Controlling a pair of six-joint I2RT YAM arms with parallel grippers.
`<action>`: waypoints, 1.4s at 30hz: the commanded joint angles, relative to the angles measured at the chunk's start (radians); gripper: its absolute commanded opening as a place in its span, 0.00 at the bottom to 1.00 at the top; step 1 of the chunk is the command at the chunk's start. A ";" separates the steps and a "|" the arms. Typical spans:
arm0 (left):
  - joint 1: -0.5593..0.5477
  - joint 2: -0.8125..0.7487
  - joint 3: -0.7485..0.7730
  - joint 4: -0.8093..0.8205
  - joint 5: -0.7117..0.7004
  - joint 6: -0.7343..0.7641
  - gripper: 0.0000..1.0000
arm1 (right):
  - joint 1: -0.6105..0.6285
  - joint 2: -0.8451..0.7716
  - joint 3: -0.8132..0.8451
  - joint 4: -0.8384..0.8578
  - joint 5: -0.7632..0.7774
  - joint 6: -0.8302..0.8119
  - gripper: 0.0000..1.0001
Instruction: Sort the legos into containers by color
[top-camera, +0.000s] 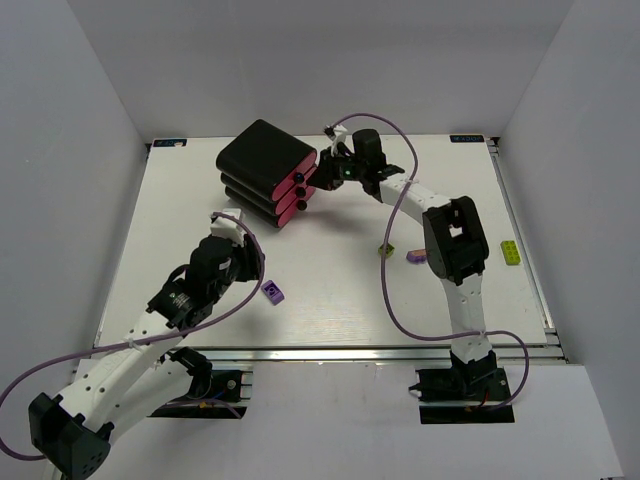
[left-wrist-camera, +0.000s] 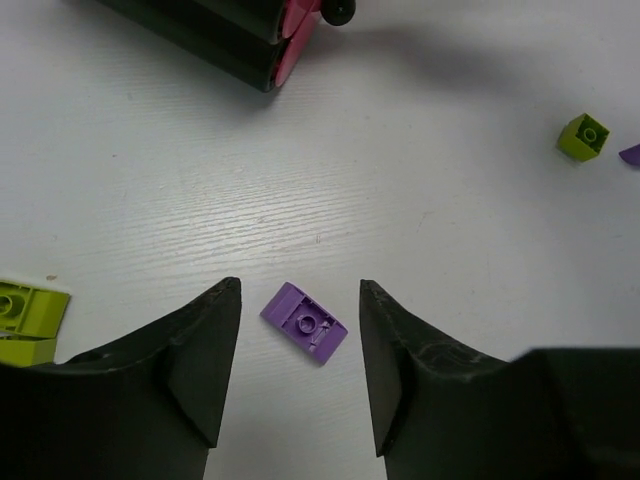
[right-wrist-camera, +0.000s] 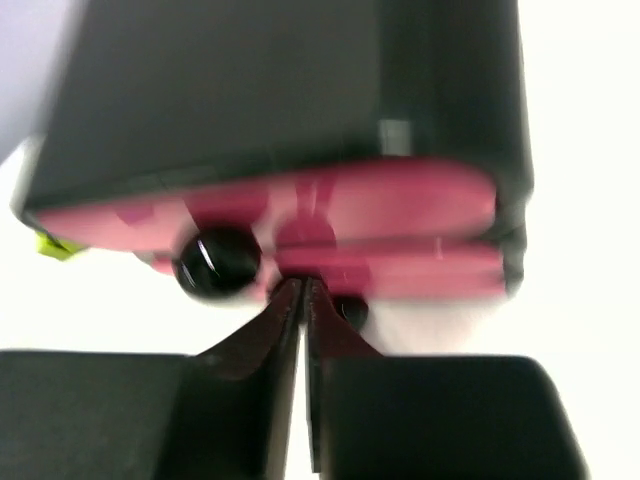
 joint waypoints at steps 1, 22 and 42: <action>0.003 0.006 0.010 -0.017 -0.072 -0.002 0.62 | 0.002 -0.112 -0.080 -0.013 0.091 -0.111 0.17; 0.003 0.036 0.032 -0.110 -0.339 -0.081 0.82 | 0.025 0.045 -0.034 0.058 -0.059 -0.058 0.74; 0.003 0.079 0.027 -0.112 -0.342 -0.087 0.83 | 0.023 0.009 -0.178 0.349 -0.060 0.092 0.24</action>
